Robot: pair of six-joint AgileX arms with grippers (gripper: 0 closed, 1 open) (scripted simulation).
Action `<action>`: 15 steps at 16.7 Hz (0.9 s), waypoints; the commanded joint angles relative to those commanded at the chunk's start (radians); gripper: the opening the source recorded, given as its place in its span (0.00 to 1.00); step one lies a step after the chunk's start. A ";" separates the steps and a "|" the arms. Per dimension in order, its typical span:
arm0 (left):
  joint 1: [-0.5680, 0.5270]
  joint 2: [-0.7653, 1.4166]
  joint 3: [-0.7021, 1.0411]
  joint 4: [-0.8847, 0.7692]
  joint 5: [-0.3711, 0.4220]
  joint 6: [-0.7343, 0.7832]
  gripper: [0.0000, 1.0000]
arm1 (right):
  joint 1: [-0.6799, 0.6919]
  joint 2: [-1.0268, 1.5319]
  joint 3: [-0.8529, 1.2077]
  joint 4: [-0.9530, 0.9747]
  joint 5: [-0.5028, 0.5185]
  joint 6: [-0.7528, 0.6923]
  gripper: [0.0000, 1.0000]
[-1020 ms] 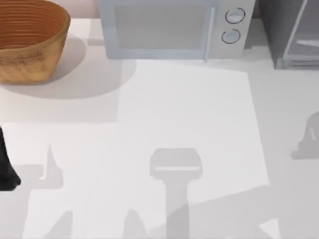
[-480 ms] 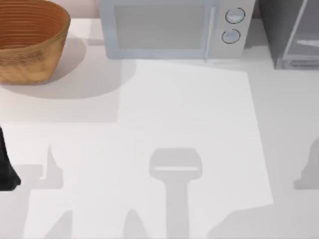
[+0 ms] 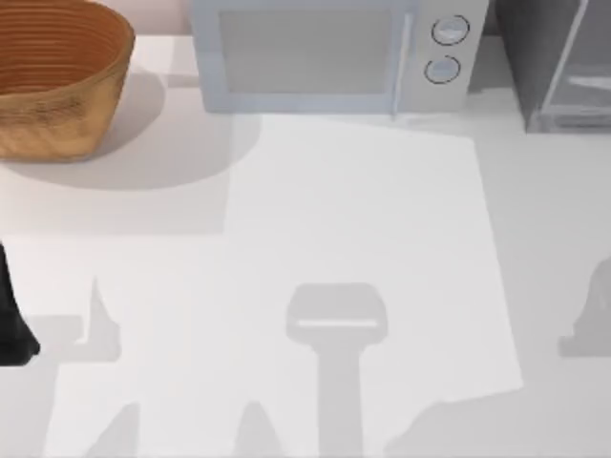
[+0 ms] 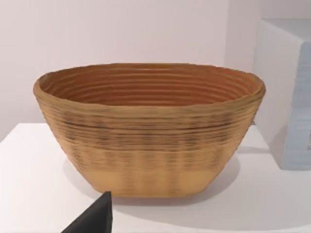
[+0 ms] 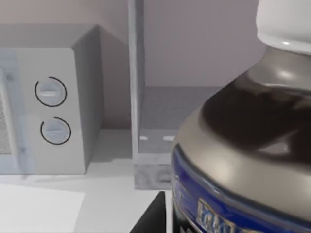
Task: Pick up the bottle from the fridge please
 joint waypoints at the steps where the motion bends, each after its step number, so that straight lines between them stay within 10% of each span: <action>1: 0.000 0.000 0.000 0.000 0.000 0.000 1.00 | 0.021 0.042 0.023 0.022 0.022 0.000 0.00; 15: 0.000 0.000 0.000 0.000 0.000 0.000 1.00 | 0.607 1.272 0.662 0.613 0.624 0.005 0.00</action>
